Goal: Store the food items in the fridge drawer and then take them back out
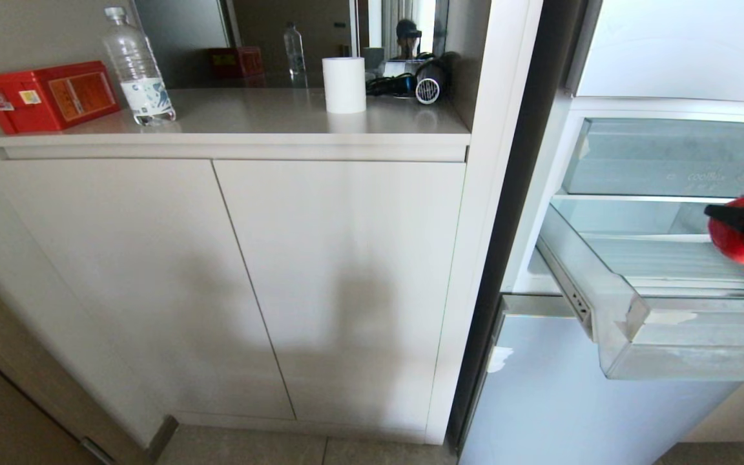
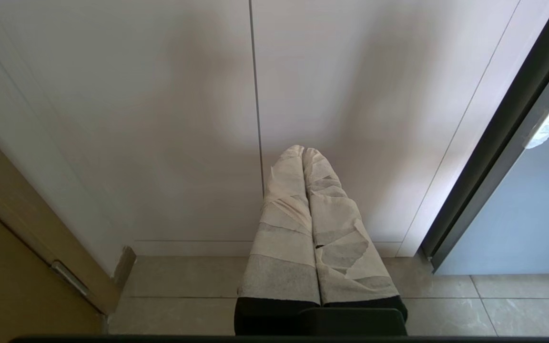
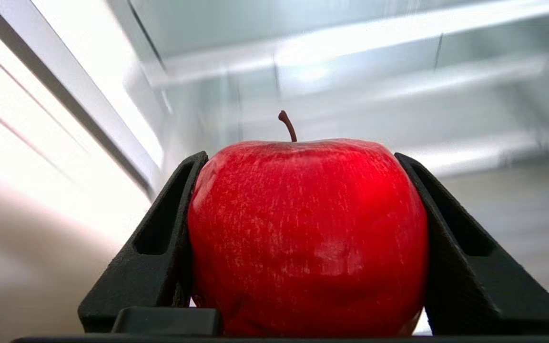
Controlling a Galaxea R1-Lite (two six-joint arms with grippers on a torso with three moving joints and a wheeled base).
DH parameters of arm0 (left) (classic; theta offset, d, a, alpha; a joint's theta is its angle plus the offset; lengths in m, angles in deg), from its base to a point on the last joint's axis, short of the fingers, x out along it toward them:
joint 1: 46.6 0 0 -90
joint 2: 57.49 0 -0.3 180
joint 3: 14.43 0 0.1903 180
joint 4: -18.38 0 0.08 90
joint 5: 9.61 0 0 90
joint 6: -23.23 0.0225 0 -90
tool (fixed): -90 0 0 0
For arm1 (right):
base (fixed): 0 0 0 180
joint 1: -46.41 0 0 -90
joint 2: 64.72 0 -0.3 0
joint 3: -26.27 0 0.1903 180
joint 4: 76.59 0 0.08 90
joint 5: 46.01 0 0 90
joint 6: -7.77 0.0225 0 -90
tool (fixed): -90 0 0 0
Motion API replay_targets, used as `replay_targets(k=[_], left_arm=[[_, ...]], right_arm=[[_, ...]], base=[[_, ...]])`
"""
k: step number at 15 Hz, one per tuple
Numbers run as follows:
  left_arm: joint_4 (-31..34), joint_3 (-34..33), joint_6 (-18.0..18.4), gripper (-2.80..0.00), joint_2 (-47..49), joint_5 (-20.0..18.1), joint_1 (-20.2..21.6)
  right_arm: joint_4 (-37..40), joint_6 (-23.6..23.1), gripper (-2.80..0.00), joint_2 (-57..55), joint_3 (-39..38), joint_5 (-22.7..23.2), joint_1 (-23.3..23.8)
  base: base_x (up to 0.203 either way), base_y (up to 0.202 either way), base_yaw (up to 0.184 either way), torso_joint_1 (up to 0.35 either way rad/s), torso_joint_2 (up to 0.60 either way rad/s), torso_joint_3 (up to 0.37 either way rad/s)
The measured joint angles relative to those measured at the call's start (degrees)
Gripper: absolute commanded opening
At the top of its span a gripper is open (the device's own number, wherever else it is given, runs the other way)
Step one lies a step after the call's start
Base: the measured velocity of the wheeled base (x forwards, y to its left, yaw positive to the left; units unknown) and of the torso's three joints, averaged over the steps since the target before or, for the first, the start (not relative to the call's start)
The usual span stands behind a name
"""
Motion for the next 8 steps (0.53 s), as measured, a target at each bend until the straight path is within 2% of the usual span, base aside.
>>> replay_targets(k=[4, 6, 8], left_arm=[[0.0, 0.0, 0.0, -2.8, 0.0, 0.0, 0.0], [0.0, 0.0, 0.0, -2.8, 0.0, 0.0, 0.0], [0.0, 0.0, 0.0, -2.8, 0.0, 0.0, 0.0]], right_arm=[[-21.9, 2.2, -2.8, 6.6, -12.1, -1.5, 0.7], [-24.7, 1.9, -2.8, 13.5, -15.5, -2.1, 0.9], [-21.1, 0.2, -2.8, 23.1, -17.9, -2.3, 0.9]], base=[[0.0, 0.0, 0.0, 0.0, 0.0, 0.0], [0.0, 0.0, 0.0, 0.0, 0.0, 0.0], [0.0, 0.0, 0.0, 0.0, 0.0, 0.0]])
